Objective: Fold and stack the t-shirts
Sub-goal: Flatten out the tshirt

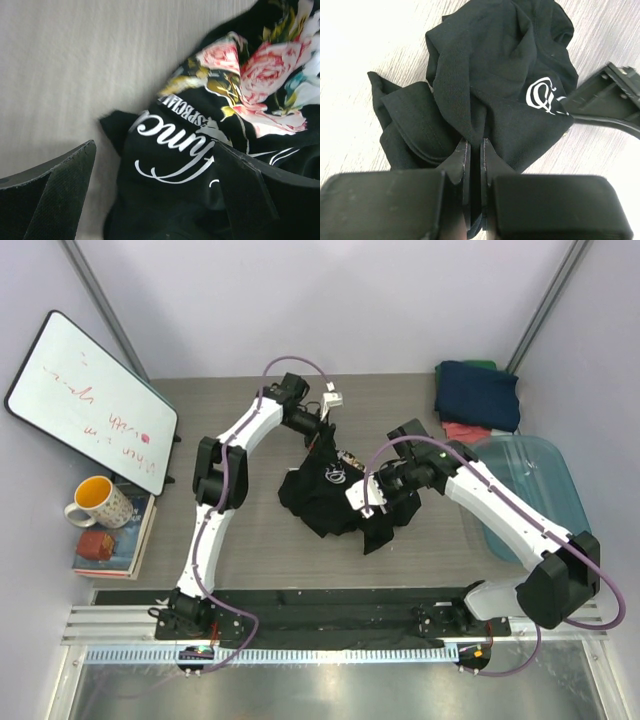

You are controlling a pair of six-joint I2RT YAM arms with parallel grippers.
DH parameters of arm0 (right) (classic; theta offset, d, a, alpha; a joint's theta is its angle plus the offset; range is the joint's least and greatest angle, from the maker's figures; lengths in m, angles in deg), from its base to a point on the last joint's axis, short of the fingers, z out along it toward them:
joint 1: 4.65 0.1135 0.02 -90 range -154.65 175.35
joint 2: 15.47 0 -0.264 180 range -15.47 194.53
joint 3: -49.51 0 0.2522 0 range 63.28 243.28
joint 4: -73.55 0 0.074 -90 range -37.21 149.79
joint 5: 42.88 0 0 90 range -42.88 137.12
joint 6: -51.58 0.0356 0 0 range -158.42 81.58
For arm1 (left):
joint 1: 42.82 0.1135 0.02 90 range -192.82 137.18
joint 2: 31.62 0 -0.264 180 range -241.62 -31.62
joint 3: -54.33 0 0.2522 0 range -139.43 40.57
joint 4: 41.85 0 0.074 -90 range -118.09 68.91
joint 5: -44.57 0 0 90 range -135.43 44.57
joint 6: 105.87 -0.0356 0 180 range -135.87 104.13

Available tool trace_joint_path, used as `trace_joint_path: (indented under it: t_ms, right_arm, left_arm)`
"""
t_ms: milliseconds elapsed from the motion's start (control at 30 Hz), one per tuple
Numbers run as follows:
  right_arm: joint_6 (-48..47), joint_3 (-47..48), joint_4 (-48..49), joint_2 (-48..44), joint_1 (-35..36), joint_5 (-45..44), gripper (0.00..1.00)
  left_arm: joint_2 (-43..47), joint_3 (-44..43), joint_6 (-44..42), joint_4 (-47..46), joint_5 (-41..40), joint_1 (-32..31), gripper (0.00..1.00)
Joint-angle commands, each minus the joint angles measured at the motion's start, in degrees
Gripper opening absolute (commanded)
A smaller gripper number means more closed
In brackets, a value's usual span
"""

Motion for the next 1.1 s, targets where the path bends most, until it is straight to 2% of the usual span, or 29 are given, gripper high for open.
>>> trace_joint_path:
  t_ms: [0, 400, 533, 667, 767, 833, 867, 900, 933, 1067]
  right_arm:
    - [1.39, -0.28, 3.31, -2.63, -0.09, 1.45, 0.01]
    - [1.65, -2.22, 7.35, -3.69, -0.09, 1.36, 0.01]
    - [2.26, -1.87, 8.41, -3.86, -0.09, 1.1, 0.01]
    - [2.27, -2.13, 8.76, -4.22, -0.09, 1.27, 0.01]
    - [2.44, -2.13, 9.29, -4.21, -0.09, 1.36, 0.01]
    - [2.53, -2.13, 9.72, -4.13, -0.09, 0.93, 0.01]
    - [2.62, -2.3, 9.9, -3.95, 0.0, 0.49, 0.01]
    - [2.7, -2.39, 10.51, -3.86, -0.09, 0.14, 0.01]
    - [2.79, -2.74, 10.78, -3.69, -0.09, -0.74, 0.01]
    - [4.37, -3.71, 12.89, -3.42, -0.35, -2.41, 0.01]
  left_arm:
    - [0.38, -0.85, -6.24, 10.27, -1.36, -0.39, 1.0]
    - [1.88, 2.06, -14.77, 20.12, -5.66, -1.44, 1.0]
    - [3.02, 5.05, -13.02, 17.14, -7.25, -2.06, 1.0]
    - [5.13, 9.53, -10.02, 9.24, -9.44, -2.41, 1.0]
    - [4.69, 9.36, -9.14, 7.73, -11.99, -3.03, 0.97]
    - [4.51, 8.84, -9.05, 7.55, -13.4, -3.12, 0.75]
    - [4.43, 7.96, -8.27, 7.55, -14.8, -3.12, 0.6]
    - [4.43, 7.17, -7.39, 7.29, -18.55, -3.12, 0.2]
    - [4.69, 5.6, -4.42, 7.03, -21.55, -3.03, 0.0]
    - [11.53, 5.93, -1.41, 4.22, -26.49, 0.56, 0.0]
